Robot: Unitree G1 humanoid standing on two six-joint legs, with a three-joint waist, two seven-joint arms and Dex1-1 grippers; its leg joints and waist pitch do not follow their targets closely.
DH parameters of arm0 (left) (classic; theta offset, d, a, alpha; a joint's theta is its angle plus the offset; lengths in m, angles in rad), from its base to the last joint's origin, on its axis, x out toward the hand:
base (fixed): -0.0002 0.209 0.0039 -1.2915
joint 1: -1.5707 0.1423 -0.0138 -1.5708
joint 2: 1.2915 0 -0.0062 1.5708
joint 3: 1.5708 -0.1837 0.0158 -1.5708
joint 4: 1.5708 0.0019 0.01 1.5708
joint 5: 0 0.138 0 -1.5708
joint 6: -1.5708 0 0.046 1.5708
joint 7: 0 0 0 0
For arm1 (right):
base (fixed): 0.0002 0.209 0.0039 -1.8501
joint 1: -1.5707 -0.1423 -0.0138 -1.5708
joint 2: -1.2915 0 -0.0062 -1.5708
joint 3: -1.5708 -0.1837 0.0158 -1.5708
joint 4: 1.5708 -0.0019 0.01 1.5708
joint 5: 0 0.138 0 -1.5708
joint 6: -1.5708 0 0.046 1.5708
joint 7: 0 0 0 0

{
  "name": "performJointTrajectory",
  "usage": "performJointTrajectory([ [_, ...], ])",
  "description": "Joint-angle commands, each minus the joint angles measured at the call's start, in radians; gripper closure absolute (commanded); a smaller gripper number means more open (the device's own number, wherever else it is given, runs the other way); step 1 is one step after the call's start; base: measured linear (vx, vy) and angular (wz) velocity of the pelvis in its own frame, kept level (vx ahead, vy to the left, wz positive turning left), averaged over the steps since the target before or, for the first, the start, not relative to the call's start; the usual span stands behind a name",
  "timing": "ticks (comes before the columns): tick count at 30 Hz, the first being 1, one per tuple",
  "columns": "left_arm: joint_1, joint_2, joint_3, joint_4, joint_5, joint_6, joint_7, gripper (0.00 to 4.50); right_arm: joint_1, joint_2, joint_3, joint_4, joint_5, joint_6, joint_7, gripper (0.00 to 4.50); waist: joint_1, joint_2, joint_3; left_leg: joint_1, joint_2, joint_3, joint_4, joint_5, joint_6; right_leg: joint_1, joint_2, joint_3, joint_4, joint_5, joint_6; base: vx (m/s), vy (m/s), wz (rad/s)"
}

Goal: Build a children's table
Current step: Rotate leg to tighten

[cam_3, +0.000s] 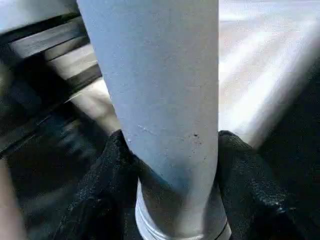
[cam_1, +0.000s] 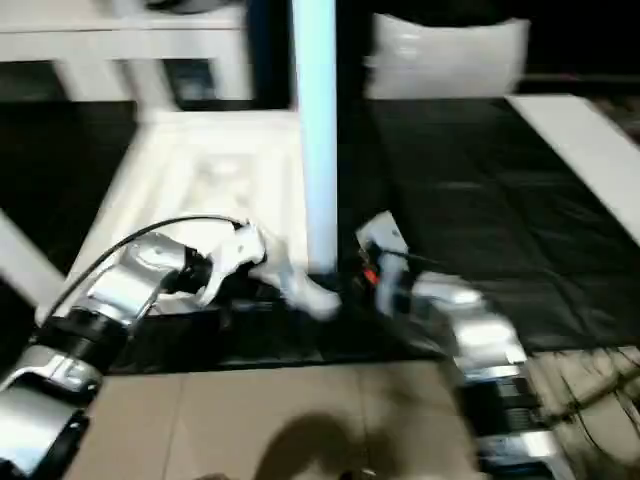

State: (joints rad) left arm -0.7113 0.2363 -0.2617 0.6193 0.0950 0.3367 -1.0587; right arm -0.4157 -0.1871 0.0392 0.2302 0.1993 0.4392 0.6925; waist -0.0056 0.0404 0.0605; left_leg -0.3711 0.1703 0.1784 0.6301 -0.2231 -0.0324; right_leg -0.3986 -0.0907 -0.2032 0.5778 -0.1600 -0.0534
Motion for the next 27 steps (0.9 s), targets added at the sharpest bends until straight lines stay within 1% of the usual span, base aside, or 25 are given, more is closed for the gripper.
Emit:
performJointTrajectory([
  [1,-0.049,-0.086,0.045,-0.053,-0.057,0.032,0.096,4.50,-0.049,0.115,0.059,0.027,0.015,0.044,-0.103,2.51,0.001,-0.015,-0.074,-0.005,0.069,-0.045,-0.071,-0.091,0.049,0.074,-0.104,0.084,-0.087,-0.333,-0.061,0.000,0.000,0.00],
  [2,-0.051,-0.093,0.048,-0.050,-0.055,0.037,0.112,4.50,-0.054,0.126,0.056,0.032,0.011,0.049,-0.126,2.51,-0.010,-0.016,-0.073,-0.006,0.067,-0.043,-0.071,-0.093,0.064,0.073,-0.101,0.083,-0.091,-0.331,-0.060,0.000,0.000,0.00],
  [3,-0.057,-0.106,0.055,-0.046,-0.051,0.046,0.143,4.50,-0.065,0.148,0.049,0.042,0.004,0.056,-0.168,2.51,-0.010,-0.003,-0.073,-0.004,0.066,-0.043,-0.069,-0.090,0.068,0.072,-0.101,0.083,-0.090,-0.325,-0.063,0.000,0.000,0.00],
  [4,-0.075,-0.164,0.083,-0.040,-0.044,0.087,0.270,4.50,-0.115,0.222,0.035,0.105,-0.022,0.046,-0.299,2.51,-0.017,-0.008,-0.076,-0.007,0.067,-0.042,-0.069,-0.078,0.076,0.073,-0.099,0.083,-0.087,-0.304,-0.067,0.000,0.000,0.00],
  [5,-0.078,-0.173,0.088,-0.039,-0.044,0.094,0.290,4.50,-0.124,0.228,0.038,0.118,-0.033,0.036,-0.319,2.51,-0.021,-0.008,-0.075,-0.006,0.068,-0.043,-0.070,-0.065,0.076,0.071,-0.099,0.082,-0.089,-0.295,-0.077,0.000,0.000,0.00],
  [6,-0.078,-0.178,0.090,-0.041,-0.040,0.101,0.305,4.50,-0.128,0.235,0.039,0.124,-0.051,0.025,-0.334,2.16,-0.018,0.000,-0.079,-0.003,0.067,-0.043,-0.067,-0.058,0.077,0.072,-0.099,0.083,-0.085,-0.276,-0.081,0.000,0.000,0.00],
  [7,-0.078,-0.180,0.090,-0.042,-0.039,0.103,0.309,4.50,-0.129,0.236,0.039,0.126,-0.056,0.022,-0.337,1.95,-0.019,-0.003,-0.079,-0.004,0.068,-0.043,-0.067,-0.049,0.084,0.072,-0.099,0.086,-0.083,-0.248,-0.086,0.000,0.000,0.00],
  [8,-0.078,-0.185,0.091,-0.043,-0.027,0.105,0.335,4.50,-0.134,0.243,0.042,0.136,-0.080,-0.005,-0.346,1.81,-0.018,-0.003,-0.081,-0.006,0.074,-0.045,-0.067,-0.023,0.111,0.073,-0.098,0.088,-0.068,-0.172,-0.102,0.000,0.000,0.00],
  [9,-0.076,-0.188,0.092,-0.047,-0.023,0.111,0.346,4.50,-0.134,0.248,0.040,0.137,-0.086,-0.012,-0.352,1.81,-0.018,-0.003,-0.082,-0.006,0.076,-0.046,-0.067,-0.014,0.119,0.072,-0.098,0.089,-0.064,-0.150,-0.110,0.000,0.000,0.00],
  [10,-0.074,-0.187,0.090,-0.051,-0.020,0.112,0.347,4.50,-0.132,0.252,0.035,0.135,-0.086,-0.016,-0.358,1.79,-0.016,-0.002,-0.083,-0.004,0.078,-0.046,-0.065,0.008,0.136,0.072,-0.099,0.091,-0.058,-0.107,-0.124,0.000,0.000,0.00],
  [12,-0.069,-0.181,0.084,-0.063,-0.015,0.112,0.343,4.50,-0.124,0.246,0.035,0.128,-0.096,-0.029,-0.365,1.47,-0.011,-0.001,-0.084,-0.003,0.080,-0.046,-0.065,0.033,0.153,0.073,-0.102,0.093,-0.051,-0.070,-0.137,0.000,0.000,0.00],
  [13,-0.064,-0.174,0.078,-0.071,-0.014,0.108,0.333,4.50,-0.117,0.237,0.038,0.120,-0.100,-0.039,-0.359,1.47,-0.008,-0.002,-0.085,-0.001,0.081,-0.045,-0.064,0.044,0.163,0.072,-0.101,0.094,-0.047,-0.051,-0.144,0.000,0.000,0.00],
  [14,-0.055,-0.163,0.072,-0.083,-0.014,0.106,0.322,4.50,-0.103,0.222,0.038,0.107,-0.106,-0.056,-0.351,1.35,-0.006,-0.002,-0.085,-0.002,0.082,-0.044,-0.063,0.048,0.169,0.073,-0.103,0.095,-0.045,-0.040,-0.150,0.000,0.000,0.00],
  [15,-0.048,-0.151,0.063,-0.087,-0.012,0.091,0.304,4.50,-0.090,0.207,0.031,0.094,-0.104,-0.070,-0.341,1.35,-0.006,-0.002,-0.085,-0.003,0.081,-0.044,-0.063,0.049,0.171,0.074,-0.104,0.096,-0.045,-0.037,-0.151,0.000,0.000,0.00],
  [16,-0.044,-0.144,0.057,-0.090,-0.010,0.083,0.296,4.50,-0.082,0.200,0.026,0.089,-0.102,-0.079,-0.338,1.20,-0.003,-0.005,-0.083,-0.003,0.080,-0.042,-0.064,0.040,0.174,0.074,-0.104,0.096,-0.046,-0.049,-0.149,0.000,0.000,0.00],
  [17,-0.044,-0.144,0.057,-0.090,-0.010,0.083,0.296,4.50,-0.082,0.200,0.026,0.089,-0.102,-0.079,-0.338,1.09,-0.003,-0.005,-0.083,-0.003,0.080,-0.042,-0.064,0.040,0.174,0.074,-0.104,0.096,-0.046,-0.049,-0.149,0.000,0.000,0.00],
  [19,-0.028,-0.117,0.050,-0.095,-0.014,0.062,0.270,4.50,-0.042,0.155,0.011,0.051,-0.088,-0.120,-0.287,0.98,0.002,-0.004,-0.083,0.000,0.082,-0.041,-0.064,0.017,0.167,0.074,-0.105,0.096,-0.052,-0.080,-0.140,0.000,0.000,0.00],
  [20,-0.020,-0.102,0.045,-0.097,-0.015,0.040,0.248,4.50,-0.022,0.133,0.003,0.029,-0.072,-0.137,-0.247,0.76,0.005,-0.004,-0.082,0.000,0.084,-0.041,-0.066,0.008,0.163,0.073,-0.104,0.096,-0.053,-0.094,-0.136,0.000,0.000,0.00],
  [21,-0.009,-0.079,0.039,-0.098,-0.014,0.004,0.218,4.50,0.002,0.104,-0.018,-0.001,-0.050,-0.154,-0.205,0.76,0.008,-0.003,-0.082,0.000,0.083,-0.042,-0.065,0.007,0.163,0.073,-0.104,0.096,-0.054,-0.097,-0.131,0.000,0.000,0.00],
  [22,-0.007,-0.076,0.039,-0.098,-0.015,-0.001,0.213,4.50,0.006,0.098,-0.019,-0.006,-0.046,-0.157,-0.193,0.65,0.013,-0.005,-0.083,-0.001,0.084,-0.041,-0.065,0.000,0.165,0.074,-0.105,0.098,-0.053,-0.099,-0.121,0.000,0.000,0.00],
  [23,0.001,-0.053,0.038,-0.096,-0.022,-0.031,0.175,4.50,0.035,0.048,-0.026,-0.040,-0.014,-0.179,-0.101,0.59,0.017,-0.001,-0.082,0.000,0.085,-0.043,-0.066,-0.002,0.165,0.073,-0.102,0.095,-0.055,-0.098,-0.120,0.000,0.000,0.00],
  [24,0.002,-0.051,0.038,-0.095,-0.023,-0.033,0.171,4.50,0.038,0.043,-0.026,-0.043,-0.011,-0.181,-0.093,0.53,0.018,-0.003,-0.083,0.000,0.086,-0.043,-0.066,-0.008,0.167,0.074,-0.103,0.095,-0.055,-0.099,-0.117,0.000,0.000,0.00],
  [25,0.014,-0.014,0.019,-0.097,-0.029,-0.087,0.096,4.50,0.073,-0.021,-0.030,-0.083,0.032,-0.193,0.027,0.53,0.020,-0.003,-0.081,-0.002,0.085,-0.043,-0.067,-0.021,0.166,0.073,-0.104,0.096,-0.056,-0.106,-0.115,0.000,0.000,0.00],
  [26,0.016,0.000,0.010,-0.095,-0.031,-0.097,0.067,4.50,0.084,-0.047,-0.028,-0.093,0.043,-0.195,0.072,0.38,0.023,-0.001,-0.084,-0.001,0.085,-0.043,-0.066,-0.034,0.164,0.076,-0.104,0.096,-0.055,-0.117,-0.107,0.000,0.000,0.00],
  [27,0.017,0.005,0.006,-0.093,-0.032,-0.100,0.055,4.50,0.089,-0.059,-0.027,-0.097,0.047,-0.195,0.092,0.26,0.023,-0.002,-0.082,-0.002,0.085,-0.044,-0.067,-0.039,0.163,0.075,-0.102,0.095,-0.058,-0.126,-0.104,0.000,0.000,0.00],
])
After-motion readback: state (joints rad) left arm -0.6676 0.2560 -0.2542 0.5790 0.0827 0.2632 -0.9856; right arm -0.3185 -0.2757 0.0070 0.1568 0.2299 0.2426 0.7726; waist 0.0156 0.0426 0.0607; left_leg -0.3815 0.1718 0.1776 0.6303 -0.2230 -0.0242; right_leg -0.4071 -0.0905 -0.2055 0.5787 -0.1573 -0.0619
